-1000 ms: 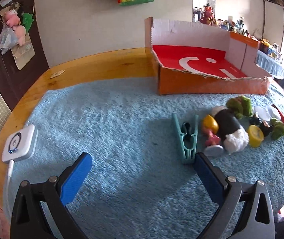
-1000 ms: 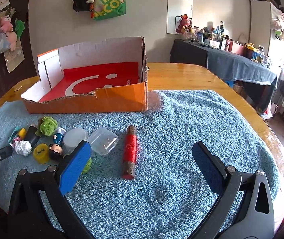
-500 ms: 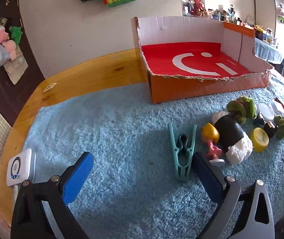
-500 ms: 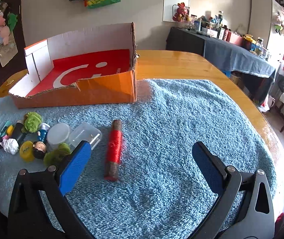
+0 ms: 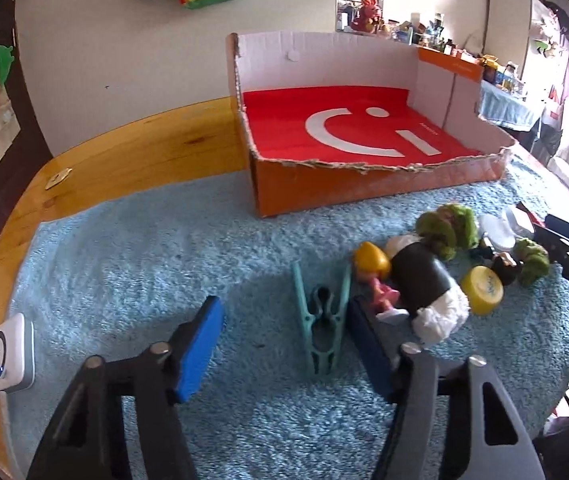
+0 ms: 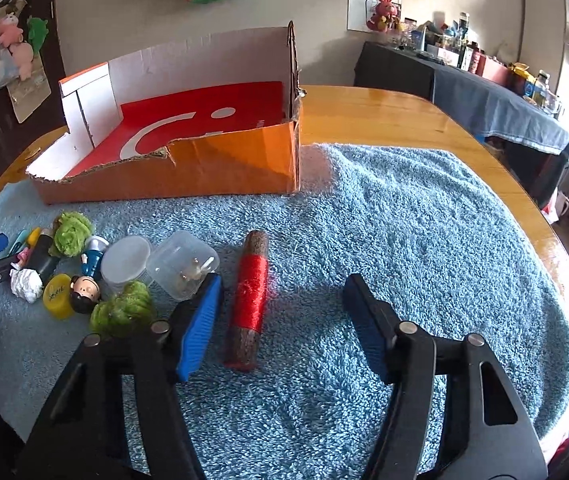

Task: Organize objects
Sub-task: 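Close the right tool on the red cylinder while the left tool grasps the teal clothespin, then carry the red cylinder with the right tool into the box while the left carries the clothespin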

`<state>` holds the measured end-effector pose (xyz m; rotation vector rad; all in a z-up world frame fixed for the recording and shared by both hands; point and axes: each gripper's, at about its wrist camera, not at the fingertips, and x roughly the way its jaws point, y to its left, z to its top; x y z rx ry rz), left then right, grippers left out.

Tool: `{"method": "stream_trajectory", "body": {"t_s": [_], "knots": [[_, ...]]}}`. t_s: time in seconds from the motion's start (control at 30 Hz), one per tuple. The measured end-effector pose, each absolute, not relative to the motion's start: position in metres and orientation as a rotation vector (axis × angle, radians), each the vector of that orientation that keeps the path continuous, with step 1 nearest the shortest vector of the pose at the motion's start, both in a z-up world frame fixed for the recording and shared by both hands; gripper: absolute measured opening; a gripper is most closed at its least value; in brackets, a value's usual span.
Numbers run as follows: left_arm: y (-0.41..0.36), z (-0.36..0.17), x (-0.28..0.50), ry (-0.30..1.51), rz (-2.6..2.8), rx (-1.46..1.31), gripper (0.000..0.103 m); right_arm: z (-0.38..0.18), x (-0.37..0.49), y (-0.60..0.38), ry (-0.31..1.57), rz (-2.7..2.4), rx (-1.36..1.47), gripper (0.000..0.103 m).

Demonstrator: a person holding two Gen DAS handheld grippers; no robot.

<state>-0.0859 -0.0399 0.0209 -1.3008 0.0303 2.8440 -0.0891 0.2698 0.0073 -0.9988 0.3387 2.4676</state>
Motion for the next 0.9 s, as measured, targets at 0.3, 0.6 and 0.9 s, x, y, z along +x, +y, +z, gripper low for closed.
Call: {"method": "stream_trajectory", "body": {"t_s": [0.3,0.6,0.9], "knots": [[-0.03,0.021,-0.076,0.011,2.836,-1.224,0.026,0.006,-0.085,0.259,0.308,2.541,-0.952,0.022],[-0.032,0.028,-0.067,-0.072,2.887,-1.135,0.025,0.007,-0.078,0.264,0.395,2.579,-0.913,0.014],[-0.031,0.06,-0.059,-0.072,2.944,-1.015,0.025,0.04,-0.075,0.256,0.361,2.633,-0.834,0.014]]}}
